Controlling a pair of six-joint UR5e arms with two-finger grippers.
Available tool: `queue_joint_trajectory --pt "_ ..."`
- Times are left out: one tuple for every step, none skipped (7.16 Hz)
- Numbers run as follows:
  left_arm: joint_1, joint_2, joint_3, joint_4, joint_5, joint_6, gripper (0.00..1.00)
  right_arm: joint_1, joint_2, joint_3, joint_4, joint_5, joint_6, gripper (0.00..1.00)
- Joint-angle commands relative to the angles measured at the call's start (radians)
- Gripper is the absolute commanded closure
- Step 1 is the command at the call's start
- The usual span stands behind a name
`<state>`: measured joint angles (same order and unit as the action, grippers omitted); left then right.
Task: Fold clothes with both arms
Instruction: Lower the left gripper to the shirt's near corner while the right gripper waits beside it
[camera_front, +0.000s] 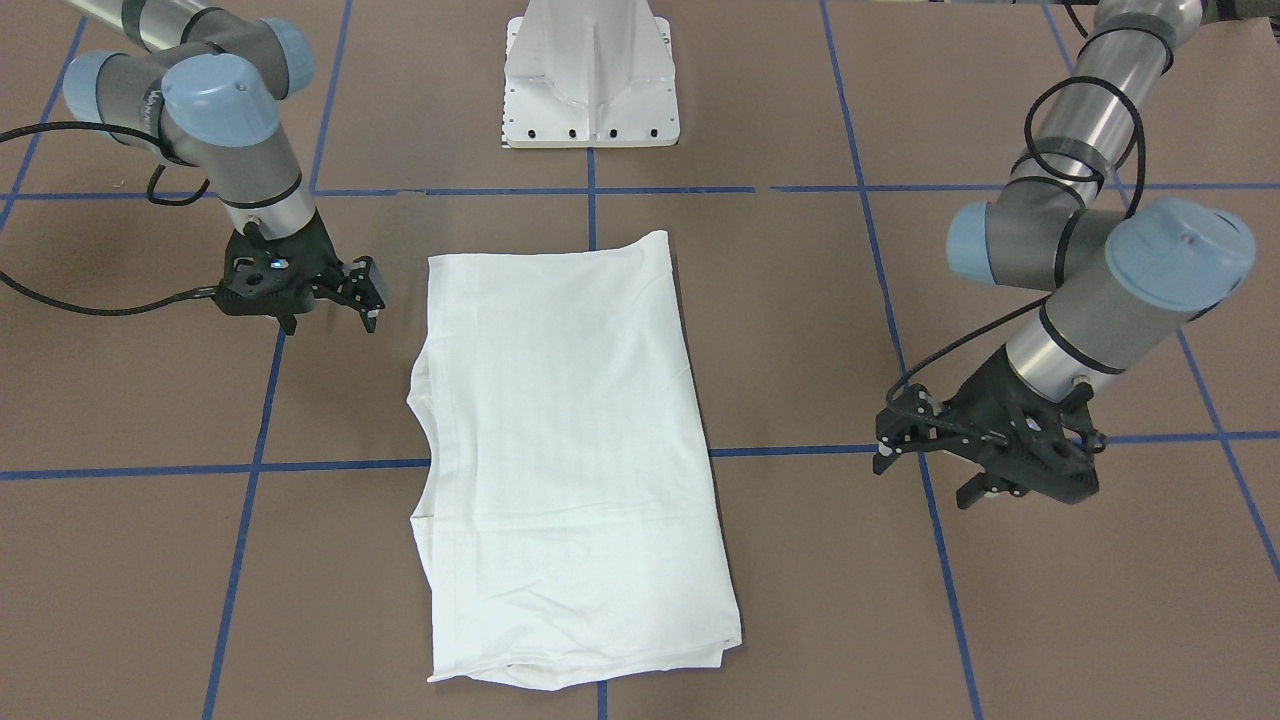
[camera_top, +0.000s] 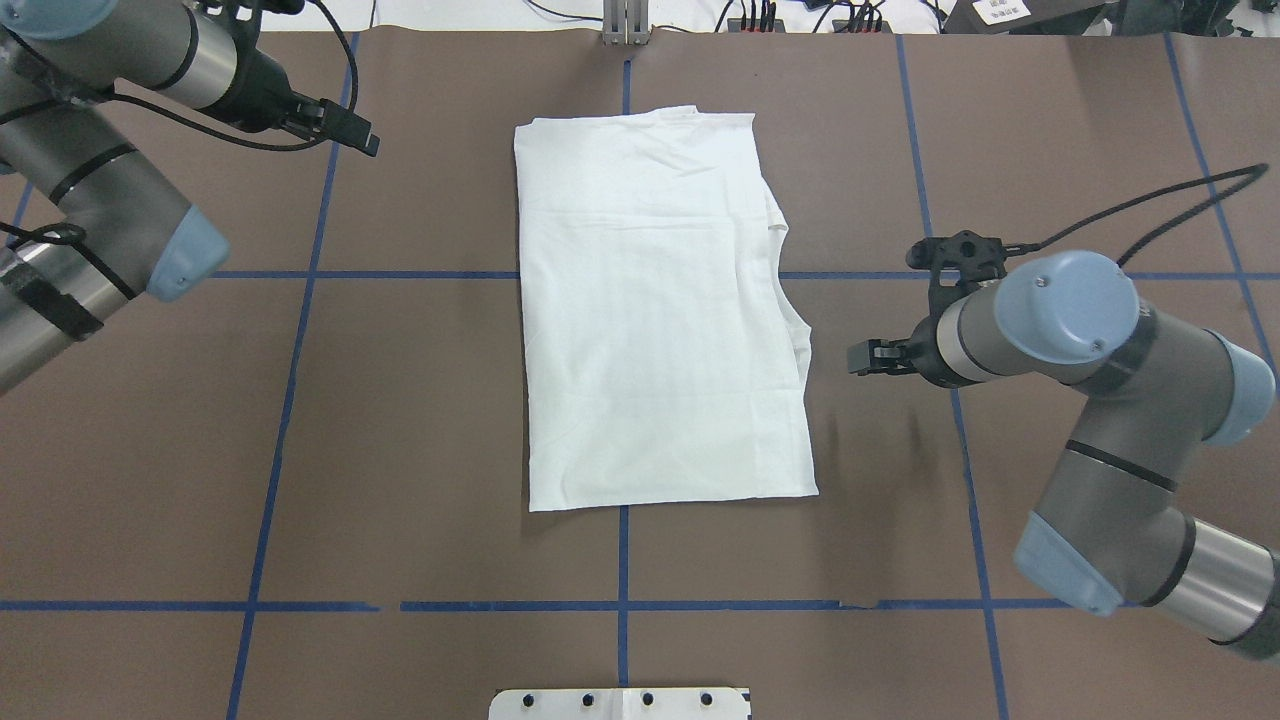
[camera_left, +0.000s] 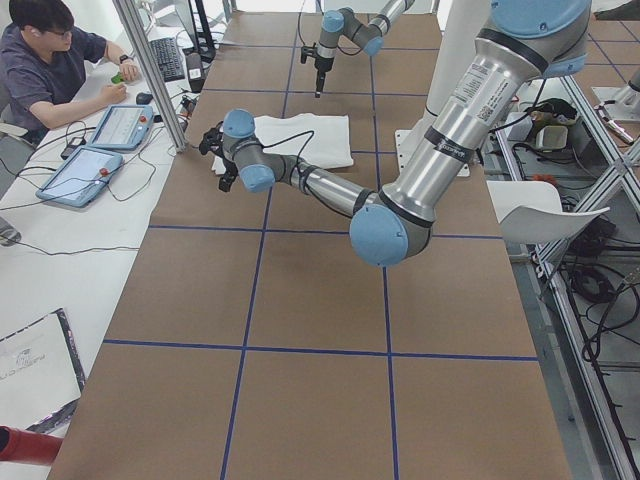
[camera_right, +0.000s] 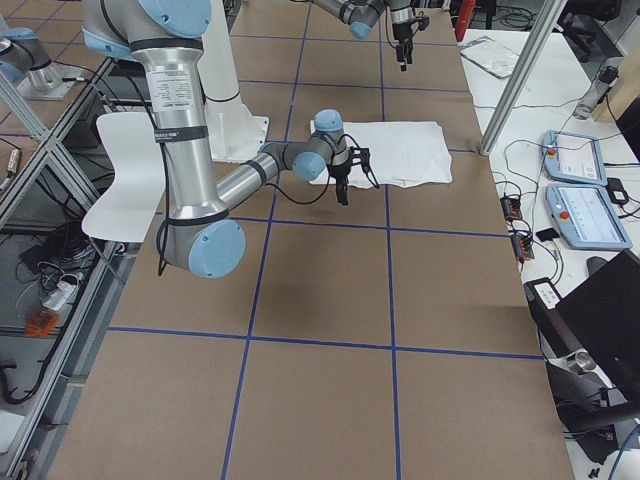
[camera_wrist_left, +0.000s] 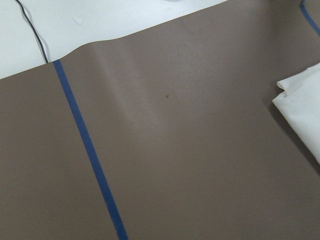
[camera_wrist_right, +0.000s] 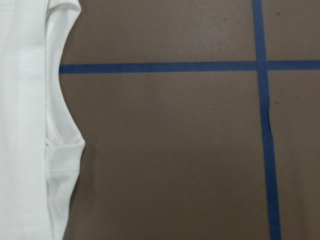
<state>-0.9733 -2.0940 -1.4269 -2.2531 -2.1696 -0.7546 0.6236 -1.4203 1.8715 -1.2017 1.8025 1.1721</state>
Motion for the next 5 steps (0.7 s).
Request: queue_joint_trajectory --pt "0.172 0.133 -0.252 0.007 0.016 -0.238 0.00 0.001 -0.077 0.003 0.119 0.001 0.093 0.00" --pt "0.265 0.150 -0.306 0.009 0.058 -0.347 0.00 -0.001 -0.077 0.005 0.117 0.001 0.099 0.00" --pt "0.357 0.155 -0.314 0.030 0.150 -0.420 0.00 -0.001 -0.075 0.005 0.116 0.001 0.100 0.00" --pt "0.414 0.146 -0.322 0.097 0.204 -0.481 0.00 -0.001 -0.075 0.005 0.113 0.000 0.101 0.00" --pt "0.471 0.135 -0.325 0.137 0.262 -0.511 0.00 -0.001 -0.075 0.005 0.113 -0.002 0.100 0.00"
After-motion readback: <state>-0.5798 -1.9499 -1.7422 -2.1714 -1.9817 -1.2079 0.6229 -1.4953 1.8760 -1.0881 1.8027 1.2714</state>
